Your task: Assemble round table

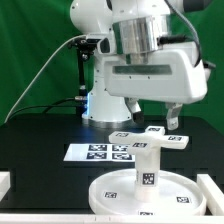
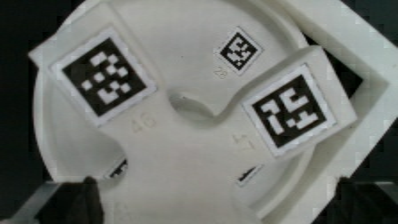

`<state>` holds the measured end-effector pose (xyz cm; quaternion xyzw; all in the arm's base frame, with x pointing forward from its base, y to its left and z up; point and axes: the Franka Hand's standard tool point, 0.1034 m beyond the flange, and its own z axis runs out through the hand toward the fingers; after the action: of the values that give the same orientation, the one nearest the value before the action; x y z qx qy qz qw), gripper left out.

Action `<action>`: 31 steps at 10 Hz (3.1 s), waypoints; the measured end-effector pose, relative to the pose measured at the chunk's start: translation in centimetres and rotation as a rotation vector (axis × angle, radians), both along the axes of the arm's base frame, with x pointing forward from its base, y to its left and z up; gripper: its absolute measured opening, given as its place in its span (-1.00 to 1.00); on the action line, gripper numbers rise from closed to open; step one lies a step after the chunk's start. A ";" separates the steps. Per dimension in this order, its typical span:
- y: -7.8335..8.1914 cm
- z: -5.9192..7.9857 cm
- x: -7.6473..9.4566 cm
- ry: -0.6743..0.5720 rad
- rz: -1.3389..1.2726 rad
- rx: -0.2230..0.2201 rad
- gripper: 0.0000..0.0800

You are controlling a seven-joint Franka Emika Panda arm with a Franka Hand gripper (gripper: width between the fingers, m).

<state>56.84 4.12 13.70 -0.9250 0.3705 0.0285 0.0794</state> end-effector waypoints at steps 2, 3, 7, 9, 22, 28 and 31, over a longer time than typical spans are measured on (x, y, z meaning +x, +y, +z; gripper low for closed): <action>0.6 -0.9 -0.8 0.014 0.280 0.019 0.62; 1.2 -1.0 -0.9 -0.001 0.372 0.021 0.62; 0.5 -1.3 -0.9 -0.074 0.739 0.006 0.62; -0.2 -1.4 -0.3 -0.127 1.017 -0.065 0.62; -0.3 -3.1 -0.8 -0.100 0.906 -0.070 0.09; -0.4 -3.3 -0.4 -0.079 0.120 -0.075 0.09; -0.5 -3.3 -0.5 -0.058 -0.098 -0.058 0.10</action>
Offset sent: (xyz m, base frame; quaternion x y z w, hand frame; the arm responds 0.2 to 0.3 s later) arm 0.0000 0.0000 0.0000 0.0000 0.0000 -0.1938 0.9810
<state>56.36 3.65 10.44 -0.9081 0.4135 -0.0129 0.0645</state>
